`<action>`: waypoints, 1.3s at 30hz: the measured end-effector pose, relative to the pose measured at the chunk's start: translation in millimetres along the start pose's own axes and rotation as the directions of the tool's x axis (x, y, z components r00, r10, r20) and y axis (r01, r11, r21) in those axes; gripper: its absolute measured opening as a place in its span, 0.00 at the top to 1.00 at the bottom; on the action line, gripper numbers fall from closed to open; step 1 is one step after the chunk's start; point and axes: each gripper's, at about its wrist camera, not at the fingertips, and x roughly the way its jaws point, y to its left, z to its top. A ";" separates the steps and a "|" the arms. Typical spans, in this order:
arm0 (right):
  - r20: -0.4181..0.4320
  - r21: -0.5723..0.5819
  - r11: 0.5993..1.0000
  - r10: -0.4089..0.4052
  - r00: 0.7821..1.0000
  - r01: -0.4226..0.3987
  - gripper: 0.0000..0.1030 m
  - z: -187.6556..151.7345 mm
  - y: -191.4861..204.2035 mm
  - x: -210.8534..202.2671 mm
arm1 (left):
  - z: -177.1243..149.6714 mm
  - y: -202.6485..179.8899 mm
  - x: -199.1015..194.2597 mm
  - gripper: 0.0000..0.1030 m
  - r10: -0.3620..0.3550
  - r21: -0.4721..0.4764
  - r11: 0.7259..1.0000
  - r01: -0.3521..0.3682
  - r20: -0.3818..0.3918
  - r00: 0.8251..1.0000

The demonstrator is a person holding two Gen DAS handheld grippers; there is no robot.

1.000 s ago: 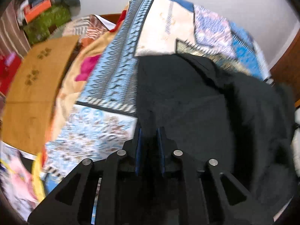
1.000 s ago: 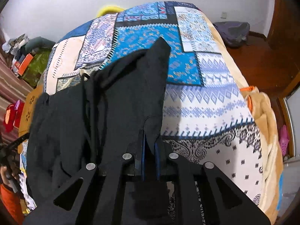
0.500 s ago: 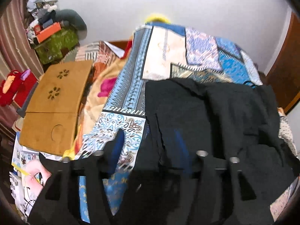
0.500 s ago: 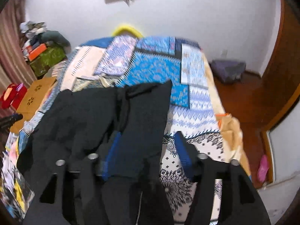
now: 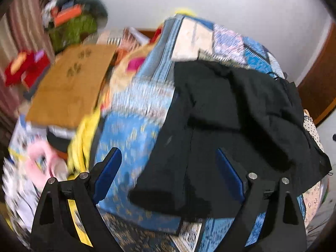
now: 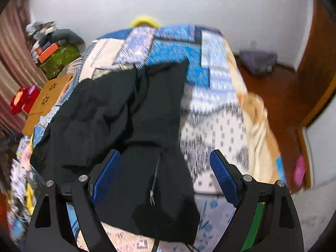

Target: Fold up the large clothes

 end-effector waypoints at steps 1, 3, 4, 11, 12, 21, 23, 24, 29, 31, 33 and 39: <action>-0.015 0.026 1.000 0.014 1.000 -0.014 0.18 -2.7 -4.9 3.5 | -7.8 7.0 6.7 0.12 -0.005 -0.030 1.000 0.004 -0.025 1.000; -0.037 0.067 0.997 0.033 0.999 -0.030 0.18 -9.6 -13.3 8.0 | -20.3 17.3 16.8 0.12 -0.022 -0.070 0.997 0.018 -0.060 0.998; -0.050 0.091 0.995 0.039 0.998 -0.035 0.18 -13.9 -17.2 11.9 | -26.1 22.4 22.0 0.12 -0.029 -0.088 0.996 0.023 -0.075 0.997; -0.171 0.133 0.991 0.028 0.985 -0.005 0.18 -46.9 -35.4 45.3 | -49.9 45.6 56.9 0.12 -0.063 -0.208 0.978 0.031 -0.151 0.986; -0.174 0.136 0.991 0.032 0.984 -0.009 0.18 -50.4 -36.9 47.1 | -52.1 46.3 62.6 0.12 -0.073 -0.220 0.975 0.036 -0.162 0.984; -0.116 0.094 0.993 0.077 0.990 -0.066 0.18 -71.1 -23.9 32.1 | -67.9 18.8 68.3 0.13 -0.107 -0.249 0.966 0.075 -0.114 0.988; -0.101 0.096 0.988 0.128 0.987 -0.119 0.32 -74.7 -17.8 25.8 | -66.5 6.5 60.0 0.17 -0.069 -0.185 0.982 0.050 -0.097 0.993; -0.093 0.093 0.987 0.139 0.986 -0.131 0.33 -76.2 -14.7 23.7 | -65.6 -2.2 54.2 0.23 -0.049 -0.140 0.989 0.037 -0.080 0.996; -0.066 0.063 0.997 0.050 0.997 -0.046 0.67 -80.2 -5.2 24.6 | -60.3 -30.1 35.6 0.56 0.003 0.008 1.000 -0.003 -0.021 1.000; -0.058 0.100 0.995 0.036 0.998 -0.030 0.86 -79.8 -12.7 22.2 | -55.5 -37.3 34.0 0.76 -0.024 0.014 1.000 0.025 -0.033 0.999; -0.055 0.135 0.989 0.066 0.996 -0.058 0.91 -77.3 -22.5 18.6 | -50.2 -40.0 28.7 0.80 -0.062 0.008 0.998 0.062 -0.031 0.998; -0.031 0.107 0.991 0.086 0.996 -0.082 0.93 -69.1 -11.7 4.3 | -17.4 -52.1 0.6 0.83 -0.186 -0.023 0.982 0.186 0.013 0.982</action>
